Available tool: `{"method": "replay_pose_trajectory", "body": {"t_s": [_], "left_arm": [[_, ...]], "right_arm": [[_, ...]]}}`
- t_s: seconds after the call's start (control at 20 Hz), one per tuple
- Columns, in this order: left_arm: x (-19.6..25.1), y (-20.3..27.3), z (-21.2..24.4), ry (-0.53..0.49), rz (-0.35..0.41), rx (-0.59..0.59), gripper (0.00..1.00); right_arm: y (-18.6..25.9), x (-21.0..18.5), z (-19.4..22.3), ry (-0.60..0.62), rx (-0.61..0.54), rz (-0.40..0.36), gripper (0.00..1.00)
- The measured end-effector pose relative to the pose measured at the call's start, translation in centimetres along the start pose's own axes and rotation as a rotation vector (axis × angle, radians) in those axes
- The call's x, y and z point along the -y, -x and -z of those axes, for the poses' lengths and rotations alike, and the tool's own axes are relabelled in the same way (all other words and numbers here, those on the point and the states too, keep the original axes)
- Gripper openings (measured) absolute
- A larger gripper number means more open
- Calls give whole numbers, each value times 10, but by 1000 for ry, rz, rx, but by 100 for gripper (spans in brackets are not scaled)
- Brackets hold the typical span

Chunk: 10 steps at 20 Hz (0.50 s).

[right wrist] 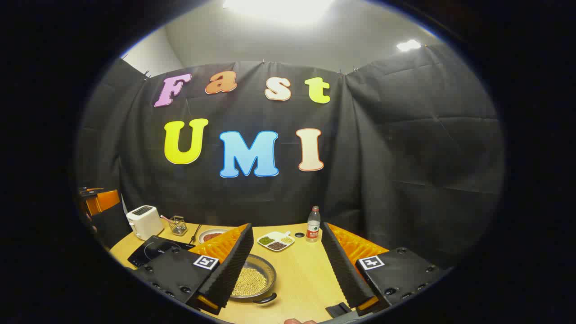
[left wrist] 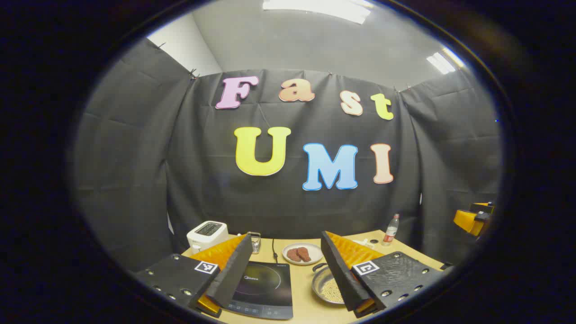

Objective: First push the handle of the pot to place it horizontally, then grasp the pot with both hands and set it on the induction cooktop.

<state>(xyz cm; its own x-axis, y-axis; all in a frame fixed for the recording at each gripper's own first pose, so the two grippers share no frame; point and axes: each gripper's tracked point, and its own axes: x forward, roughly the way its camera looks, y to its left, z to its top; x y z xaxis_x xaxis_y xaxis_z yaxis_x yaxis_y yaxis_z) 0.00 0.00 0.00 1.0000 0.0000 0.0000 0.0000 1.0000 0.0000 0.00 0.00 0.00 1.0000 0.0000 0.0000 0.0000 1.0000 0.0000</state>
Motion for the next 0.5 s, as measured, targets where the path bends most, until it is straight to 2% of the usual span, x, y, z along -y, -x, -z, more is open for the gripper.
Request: {"method": "replay_pose_trajectory", "body": {"t_s": [0.5], "left_arm": [[4,7,9,-16,27,-15,89]], "right_arm": [[-3,-7,1,0,-4,-15,97]]}}
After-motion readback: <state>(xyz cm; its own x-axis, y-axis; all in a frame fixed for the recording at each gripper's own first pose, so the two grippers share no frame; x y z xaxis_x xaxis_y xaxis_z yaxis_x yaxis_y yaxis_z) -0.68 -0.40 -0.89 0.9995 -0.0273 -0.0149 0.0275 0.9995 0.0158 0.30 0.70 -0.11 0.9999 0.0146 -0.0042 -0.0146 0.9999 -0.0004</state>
